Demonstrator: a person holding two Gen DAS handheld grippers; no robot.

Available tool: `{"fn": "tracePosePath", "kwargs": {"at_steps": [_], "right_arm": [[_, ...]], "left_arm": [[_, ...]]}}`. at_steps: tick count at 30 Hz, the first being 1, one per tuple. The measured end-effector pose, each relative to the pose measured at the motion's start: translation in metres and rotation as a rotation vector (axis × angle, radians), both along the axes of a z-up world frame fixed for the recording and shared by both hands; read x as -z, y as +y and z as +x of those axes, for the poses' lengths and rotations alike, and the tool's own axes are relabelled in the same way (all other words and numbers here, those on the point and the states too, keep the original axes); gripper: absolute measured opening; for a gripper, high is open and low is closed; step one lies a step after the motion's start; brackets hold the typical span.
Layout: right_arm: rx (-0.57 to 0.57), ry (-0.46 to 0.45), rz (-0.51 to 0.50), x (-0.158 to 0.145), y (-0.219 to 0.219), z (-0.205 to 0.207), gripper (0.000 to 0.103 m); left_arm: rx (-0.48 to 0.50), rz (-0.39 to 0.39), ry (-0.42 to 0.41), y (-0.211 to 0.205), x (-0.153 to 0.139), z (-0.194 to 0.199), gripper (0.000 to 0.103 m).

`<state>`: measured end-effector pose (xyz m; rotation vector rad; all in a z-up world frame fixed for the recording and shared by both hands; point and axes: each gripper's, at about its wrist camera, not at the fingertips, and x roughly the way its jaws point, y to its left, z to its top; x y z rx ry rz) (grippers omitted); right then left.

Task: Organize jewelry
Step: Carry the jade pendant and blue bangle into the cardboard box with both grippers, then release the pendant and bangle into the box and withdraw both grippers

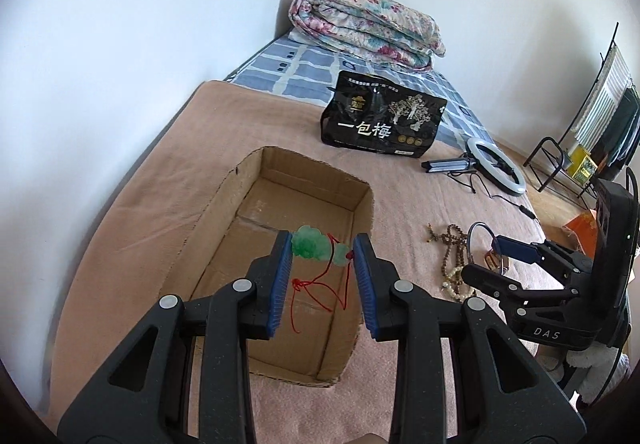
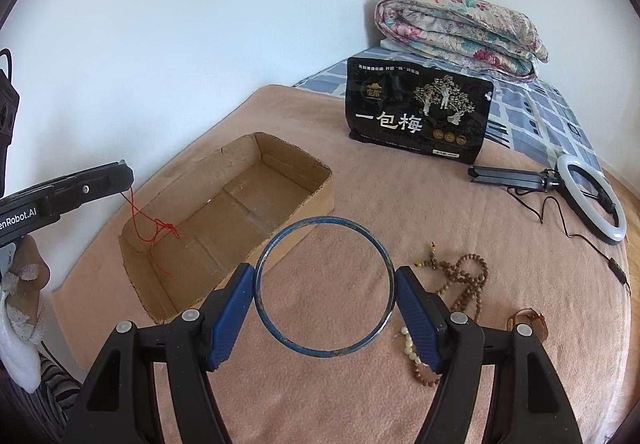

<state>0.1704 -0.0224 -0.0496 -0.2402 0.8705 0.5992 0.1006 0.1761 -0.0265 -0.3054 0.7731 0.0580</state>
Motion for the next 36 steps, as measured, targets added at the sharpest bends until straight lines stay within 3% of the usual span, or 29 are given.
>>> {"fn": "tracePosePath", "kwargs": {"at_steps": [11, 18, 31, 33, 36], "right_arm": [[-0.059, 0.01, -0.008, 0.009, 0.058, 0.018, 0.073], [-0.078, 0.019, -0.029, 0.021, 0.092, 0.033, 0.073], [-0.075, 0.058, -0.019, 0.03, 0.116, 0.054, 0.074], [-0.073, 0.051, -0.015, 0.028, 0.116, 0.054, 0.078], [-0.065, 0.038, 0.0, 0.023, 0.115, 0.055, 0.089]], "left_arm": [[-0.058, -0.044, 0.073, 0.034, 0.025, 0.0, 0.031], [-0.062, -0.031, 0.096, 0.037, 0.034, 0.002, 0.031], [-0.059, -0.016, 0.104, 0.036, 0.037, 0.005, 0.031], [-0.061, -0.01, 0.103, 0.036, 0.037, 0.004, 0.032], [-0.06, -0.001, 0.099, 0.035, 0.036, 0.004, 0.043]]}}
